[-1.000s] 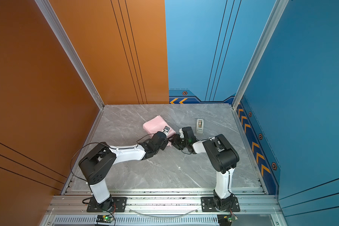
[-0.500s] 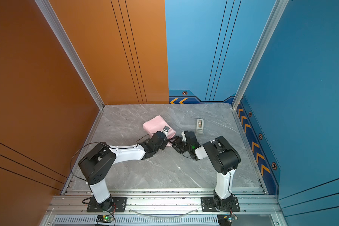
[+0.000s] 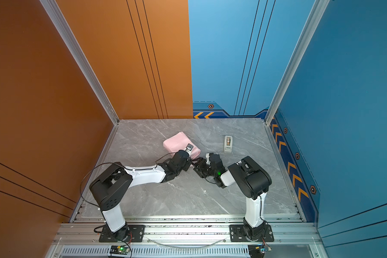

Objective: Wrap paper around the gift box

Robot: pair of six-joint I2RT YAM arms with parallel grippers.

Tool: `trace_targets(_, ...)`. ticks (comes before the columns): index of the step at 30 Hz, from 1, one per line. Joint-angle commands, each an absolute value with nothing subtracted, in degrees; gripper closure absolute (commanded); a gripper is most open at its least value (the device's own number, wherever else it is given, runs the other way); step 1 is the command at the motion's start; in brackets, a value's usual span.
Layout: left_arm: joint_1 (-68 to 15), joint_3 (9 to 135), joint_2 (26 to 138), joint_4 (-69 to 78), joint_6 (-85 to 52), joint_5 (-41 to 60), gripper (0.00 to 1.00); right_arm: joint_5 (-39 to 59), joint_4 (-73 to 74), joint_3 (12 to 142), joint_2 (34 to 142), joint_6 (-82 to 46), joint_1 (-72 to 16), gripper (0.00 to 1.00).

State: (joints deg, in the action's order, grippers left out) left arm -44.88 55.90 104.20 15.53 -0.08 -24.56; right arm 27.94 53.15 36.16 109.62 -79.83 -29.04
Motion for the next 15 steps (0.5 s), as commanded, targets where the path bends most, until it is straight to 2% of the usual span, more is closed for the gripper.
trace_targets(1,-43.7,51.8,109.3,2.5,-2.8,-16.6,0.51,22.9,56.1,37.3,111.5,-82.2,-29.0,0.32)
trace_targets(7,-43.6,51.9,109.4,2.7,-2.8,-16.6,0.51,20.3,55.4,38.9,111.4,-81.9,-29.4,0.31)
trace_targets(15,-43.4,51.9,109.4,2.8,-2.7,-16.8,0.51,19.7,39.8,39.2,106.4,-72.0,-28.1,0.32)
